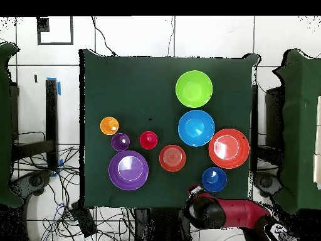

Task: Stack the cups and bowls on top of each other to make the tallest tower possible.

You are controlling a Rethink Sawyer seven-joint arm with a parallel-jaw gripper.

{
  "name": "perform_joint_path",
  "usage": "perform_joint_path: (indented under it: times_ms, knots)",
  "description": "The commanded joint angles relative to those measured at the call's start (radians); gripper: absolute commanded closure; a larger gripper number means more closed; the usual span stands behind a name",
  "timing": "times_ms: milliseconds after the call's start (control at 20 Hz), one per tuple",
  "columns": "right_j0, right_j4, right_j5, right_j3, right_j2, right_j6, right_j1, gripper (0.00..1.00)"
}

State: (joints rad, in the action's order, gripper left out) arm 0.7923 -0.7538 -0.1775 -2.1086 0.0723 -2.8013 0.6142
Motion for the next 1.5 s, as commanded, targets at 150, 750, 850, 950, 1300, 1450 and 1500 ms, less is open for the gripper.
perform_joint_path:
  times_ms: [150,750,850,950,1300,1450,1500]
  knots:
    - [0.026,-0.129,-0.008,0.080,0.071,0.147,-0.061,0.00]
    - [-0.033,-0.181,0.021,0.095,0.038,0.073,-0.055,0.00]
    - [-0.053,-0.180,0.038,0.099,0.019,0.045,-0.055,0.00]
    - [-0.051,-0.186,0.041,0.099,0.025,0.052,-0.054,0.00]
    - [-0.166,-0.214,0.163,0.169,-0.117,-0.039,-0.141,0.00]
    - [-0.196,-0.199,0.231,0.198,-0.172,-0.046,-0.195,0.00]
    - [-0.207,-0.193,0.256,0.209,-0.192,-0.048,-0.215,0.00]
